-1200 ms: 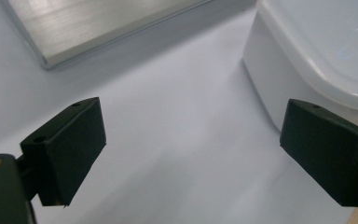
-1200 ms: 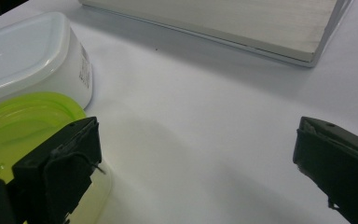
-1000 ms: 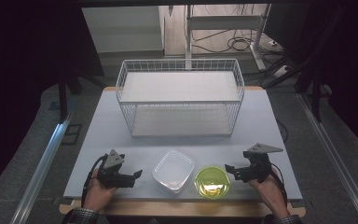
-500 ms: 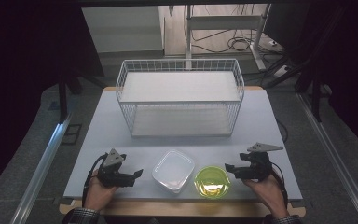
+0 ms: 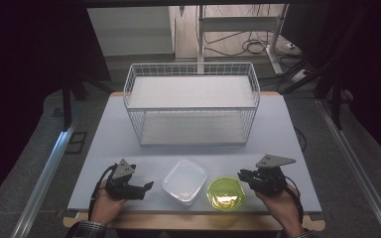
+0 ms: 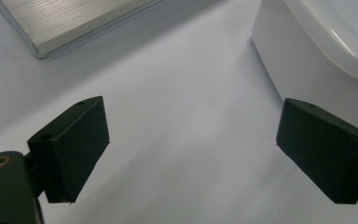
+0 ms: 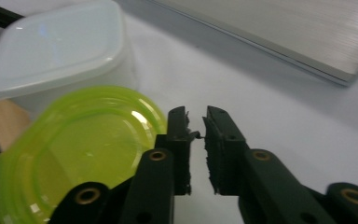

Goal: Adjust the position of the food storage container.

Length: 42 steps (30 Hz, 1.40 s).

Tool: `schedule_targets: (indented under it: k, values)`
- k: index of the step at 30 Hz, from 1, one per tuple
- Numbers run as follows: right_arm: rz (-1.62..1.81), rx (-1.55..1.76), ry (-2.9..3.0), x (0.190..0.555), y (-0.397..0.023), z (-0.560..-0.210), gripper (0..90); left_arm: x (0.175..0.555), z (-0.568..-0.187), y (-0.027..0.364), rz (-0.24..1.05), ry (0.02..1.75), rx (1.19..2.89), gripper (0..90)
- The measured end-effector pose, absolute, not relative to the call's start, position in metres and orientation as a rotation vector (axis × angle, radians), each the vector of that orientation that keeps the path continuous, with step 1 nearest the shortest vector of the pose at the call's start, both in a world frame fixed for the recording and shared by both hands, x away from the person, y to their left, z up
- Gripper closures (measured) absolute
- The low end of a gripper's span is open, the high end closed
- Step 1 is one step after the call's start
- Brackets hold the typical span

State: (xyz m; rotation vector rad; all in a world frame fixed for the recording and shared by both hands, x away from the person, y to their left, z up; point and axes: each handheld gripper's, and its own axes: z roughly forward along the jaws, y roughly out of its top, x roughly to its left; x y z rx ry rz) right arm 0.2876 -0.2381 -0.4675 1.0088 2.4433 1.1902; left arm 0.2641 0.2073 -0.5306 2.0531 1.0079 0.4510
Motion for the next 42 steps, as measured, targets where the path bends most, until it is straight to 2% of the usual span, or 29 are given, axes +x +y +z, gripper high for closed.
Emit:
schedule_targets:
  k: [6,28,42]
  values:
    - [1.220,0.922,2.527,0.274,-0.218,-0.462,89.0,0.264,-0.532,0.206,0.463,0.998,2.076,9.0]
    - [1.243,0.680,2.740,0.234,-0.154,-0.471,89.2,0.264,-0.533,0.203,0.476,0.990,2.092,8.9]
    - [1.206,0.701,2.765,0.237,-0.154,-0.476,89.4,0.264,-0.534,0.202,0.474,0.982,2.110,8.9]
